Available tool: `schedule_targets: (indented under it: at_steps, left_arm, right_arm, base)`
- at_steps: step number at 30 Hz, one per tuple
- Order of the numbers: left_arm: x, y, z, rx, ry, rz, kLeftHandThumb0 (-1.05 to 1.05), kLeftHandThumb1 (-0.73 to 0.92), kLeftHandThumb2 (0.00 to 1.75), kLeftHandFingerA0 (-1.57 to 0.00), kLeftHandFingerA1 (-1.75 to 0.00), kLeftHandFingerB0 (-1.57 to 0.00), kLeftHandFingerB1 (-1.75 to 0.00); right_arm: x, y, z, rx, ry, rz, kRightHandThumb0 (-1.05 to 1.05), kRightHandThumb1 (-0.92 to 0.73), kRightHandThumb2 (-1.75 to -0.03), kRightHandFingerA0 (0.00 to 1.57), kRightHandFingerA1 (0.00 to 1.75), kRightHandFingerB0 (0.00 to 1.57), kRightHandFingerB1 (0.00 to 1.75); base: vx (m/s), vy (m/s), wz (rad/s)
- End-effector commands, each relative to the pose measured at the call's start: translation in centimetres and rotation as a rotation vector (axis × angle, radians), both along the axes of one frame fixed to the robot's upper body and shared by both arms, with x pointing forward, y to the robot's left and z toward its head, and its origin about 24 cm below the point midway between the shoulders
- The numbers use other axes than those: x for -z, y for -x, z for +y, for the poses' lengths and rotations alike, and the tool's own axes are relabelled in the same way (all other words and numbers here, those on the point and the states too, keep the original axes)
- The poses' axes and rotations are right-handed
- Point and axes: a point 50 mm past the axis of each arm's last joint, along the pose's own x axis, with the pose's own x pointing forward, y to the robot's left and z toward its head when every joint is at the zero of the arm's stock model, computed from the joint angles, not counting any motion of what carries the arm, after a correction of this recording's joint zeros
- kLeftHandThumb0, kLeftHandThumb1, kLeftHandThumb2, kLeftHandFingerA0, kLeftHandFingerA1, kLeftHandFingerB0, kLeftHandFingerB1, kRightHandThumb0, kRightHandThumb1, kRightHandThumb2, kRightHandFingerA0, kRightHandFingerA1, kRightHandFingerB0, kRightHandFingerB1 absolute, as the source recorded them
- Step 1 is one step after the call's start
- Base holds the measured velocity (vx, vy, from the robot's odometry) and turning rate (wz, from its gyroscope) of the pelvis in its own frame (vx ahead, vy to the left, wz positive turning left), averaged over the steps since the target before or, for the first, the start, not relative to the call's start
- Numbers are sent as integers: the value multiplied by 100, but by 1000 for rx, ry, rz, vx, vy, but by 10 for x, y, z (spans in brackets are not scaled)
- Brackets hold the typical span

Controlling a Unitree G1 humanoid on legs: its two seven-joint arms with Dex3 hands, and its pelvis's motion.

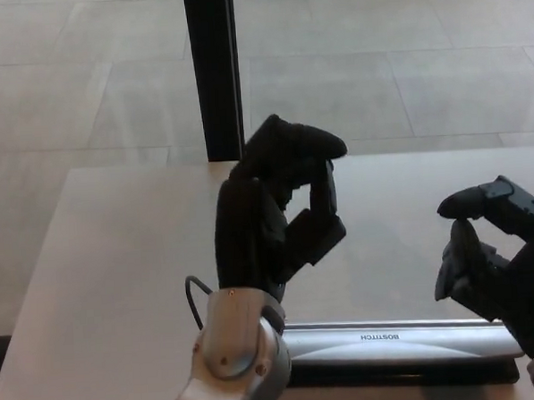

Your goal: A hole pucnch is kept on the middle on the desk infront of the robot and the robot uses both its hands as fists to press on it and use it

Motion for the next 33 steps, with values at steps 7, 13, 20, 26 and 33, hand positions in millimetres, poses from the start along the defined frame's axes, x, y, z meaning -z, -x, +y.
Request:
schedule_targets:
  at_steps: [7,13,20,26,33]
  left_arm:
    - [77,47,-42,-107,104,355,-35,79,89,-92,-175,-58,-169]
    - [103,61,-51,-248,112,482,-33,83,83,-91,-175,-53,-162]
    - [115,71,-67,-342,72,486,-34,81,81,-92,-175,-59,-168]
    - [121,68,-73,-405,-26,451,-34,78,81,-86,-175,-66,-160]
    - [125,55,-72,-472,-199,369,-33,78,82,-83,-175,-71,-153]
  right_arm:
    - [32,10,-3,143,76,-1,-40,-63,-99,104,175,70,158]
    - [54,15,-8,255,60,20,-45,-67,-90,104,175,70,160]
    - [79,25,-9,440,9,47,-41,-66,-90,105,175,74,158]
    - [91,29,-8,533,79,19,-42,-66,-94,103,175,72,164]
    - [113,32,-6,595,168,69,-46,-64,-92,93,175,71,165]
  base:
    - [0,0,0]
    - [0,0,0]
    - [0,0,0]
    - [0,0,0]
    - [0,0,0]
